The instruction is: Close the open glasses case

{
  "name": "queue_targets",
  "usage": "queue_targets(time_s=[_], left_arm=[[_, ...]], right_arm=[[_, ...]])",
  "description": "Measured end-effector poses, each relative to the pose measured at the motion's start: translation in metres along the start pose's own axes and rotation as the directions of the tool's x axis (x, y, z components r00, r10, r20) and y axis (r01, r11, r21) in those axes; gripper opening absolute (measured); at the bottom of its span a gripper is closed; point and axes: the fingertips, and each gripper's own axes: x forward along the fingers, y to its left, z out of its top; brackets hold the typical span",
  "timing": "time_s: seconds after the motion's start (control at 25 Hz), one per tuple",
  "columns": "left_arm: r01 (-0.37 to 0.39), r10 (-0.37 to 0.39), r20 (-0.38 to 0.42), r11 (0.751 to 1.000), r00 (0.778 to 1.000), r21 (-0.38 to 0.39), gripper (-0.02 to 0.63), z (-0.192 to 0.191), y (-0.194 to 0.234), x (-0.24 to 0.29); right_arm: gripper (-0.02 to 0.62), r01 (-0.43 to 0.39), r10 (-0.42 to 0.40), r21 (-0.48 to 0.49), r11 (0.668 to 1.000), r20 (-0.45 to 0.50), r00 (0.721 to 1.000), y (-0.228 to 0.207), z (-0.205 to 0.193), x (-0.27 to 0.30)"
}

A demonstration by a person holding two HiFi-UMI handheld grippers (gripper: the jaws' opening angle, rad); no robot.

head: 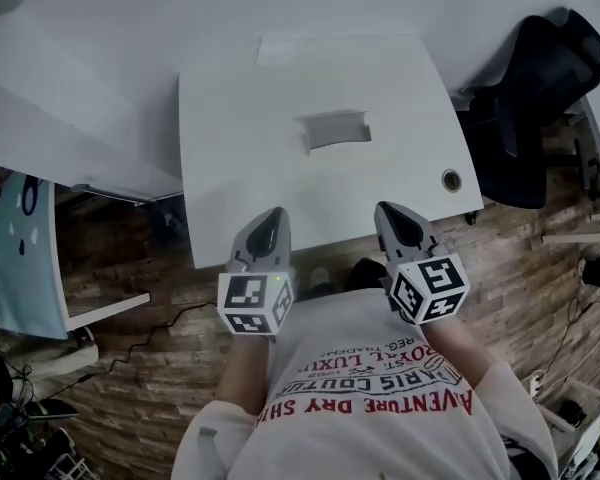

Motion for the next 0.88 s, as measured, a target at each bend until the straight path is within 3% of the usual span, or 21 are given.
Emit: queue_targets(time_s=[0.2,0.48,0.88], left_arm=[[0.027,-0.026,-0.064,1.000,0.998,0.012,-0.002,-0.007,-0.001,0.038],[-0.006,0.001,-0.137,1.000,0.991,-0.031,-0.002,-0.015,0.010,0.093],[-0.024,-0.004,-0.309,0.996,0.951,-0.086,-0.002,-0.060,0.017,0.172]], right_arm=[[0.012,0.020,-0.020,-0.017,1.000,-0.013,1.000,-0.026,0.003,0.026],[0.012,0.004,-0.004,-0.009,1.000,-0.101,0.995,-0.061,-0.007,0.078],[0.012,-0.032,0.038,0.025,0.999,-0.256,0.966,-0.108,-0.030,0.138]])
